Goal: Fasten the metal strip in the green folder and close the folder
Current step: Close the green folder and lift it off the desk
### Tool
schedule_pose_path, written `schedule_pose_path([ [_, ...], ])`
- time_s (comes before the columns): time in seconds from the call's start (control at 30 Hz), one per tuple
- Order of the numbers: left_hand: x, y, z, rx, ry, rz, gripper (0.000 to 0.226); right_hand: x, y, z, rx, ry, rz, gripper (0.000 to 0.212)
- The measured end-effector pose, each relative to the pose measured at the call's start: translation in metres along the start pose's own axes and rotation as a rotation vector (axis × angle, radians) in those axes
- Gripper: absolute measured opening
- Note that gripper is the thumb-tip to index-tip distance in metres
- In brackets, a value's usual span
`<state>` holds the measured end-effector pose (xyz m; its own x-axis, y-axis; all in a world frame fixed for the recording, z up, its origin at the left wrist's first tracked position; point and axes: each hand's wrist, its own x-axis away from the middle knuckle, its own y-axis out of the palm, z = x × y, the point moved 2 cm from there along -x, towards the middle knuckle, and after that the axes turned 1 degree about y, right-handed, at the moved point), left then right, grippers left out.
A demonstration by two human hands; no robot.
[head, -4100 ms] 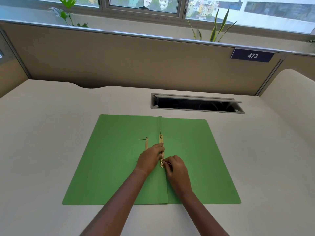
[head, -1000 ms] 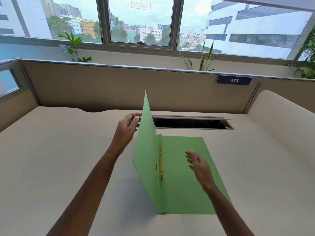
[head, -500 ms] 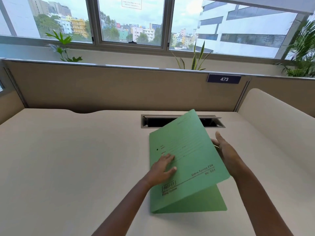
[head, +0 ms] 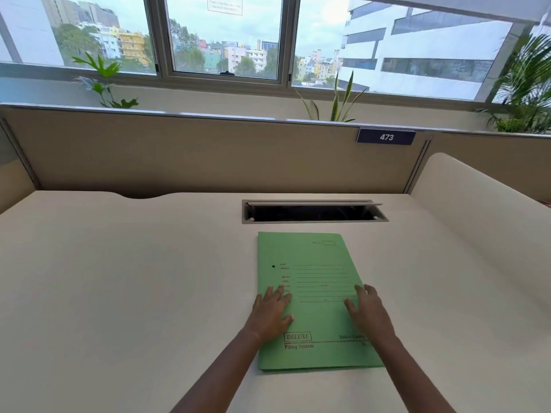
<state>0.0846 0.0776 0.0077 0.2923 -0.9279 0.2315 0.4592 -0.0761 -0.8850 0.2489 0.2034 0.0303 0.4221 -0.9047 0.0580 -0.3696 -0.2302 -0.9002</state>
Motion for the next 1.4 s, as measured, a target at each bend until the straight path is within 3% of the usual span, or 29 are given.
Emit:
schedule_pose_path([
  [0.13,0.004,-0.001,-0.002,0.059,-0.085,0.101,0.053,0.005,0.029,-0.005,0.160,-0.099,-0.008,0.055],
  [0.37,0.011,-0.007,-0.003,0.186,-0.244,0.250,0.043,0.012,0.054,0.000,0.228,-0.130,-0.042,0.056],
  [0.5,0.008,-0.019,-0.004,0.472,-0.350,0.335,0.045,0.012,0.055,0.001,0.218,-0.133,-0.022,0.056],
  [0.6,0.005,-0.029,-0.010,0.866,-0.485,0.364,0.049,0.013,0.055,0.002,0.206,-0.129,-0.007,0.056],
  [0.67,0.002,-0.033,-0.012,1.082,-0.501,0.350,0.037,0.013,0.054,0.003,0.186,-0.132,-0.003,0.055],
  [0.73,0.003,-0.037,-0.009,1.129,-0.459,0.332,0.009,0.013,0.053,0.004,0.157,-0.133,-0.006,0.055],
  [0.83,0.004,-0.040,-0.005,1.155,-0.450,0.346,0.022,0.013,0.051,0.005,0.123,-0.137,-0.007,0.054],
  [1.03,0.006,-0.048,0.005,1.274,-0.409,0.320,0.028,0.012,0.036,0.004,-0.129,-0.109,0.017,0.053],
  [1.23,0.013,-0.071,-0.005,1.333,-0.397,0.479,0.032,0.002,0.011,0.013,-0.450,0.114,0.135,0.045],
  [1.4,0.017,-0.090,-0.020,1.347,-0.371,0.606,0.031,-0.006,0.002,0.010,-0.953,0.213,-0.129,0.020],
])
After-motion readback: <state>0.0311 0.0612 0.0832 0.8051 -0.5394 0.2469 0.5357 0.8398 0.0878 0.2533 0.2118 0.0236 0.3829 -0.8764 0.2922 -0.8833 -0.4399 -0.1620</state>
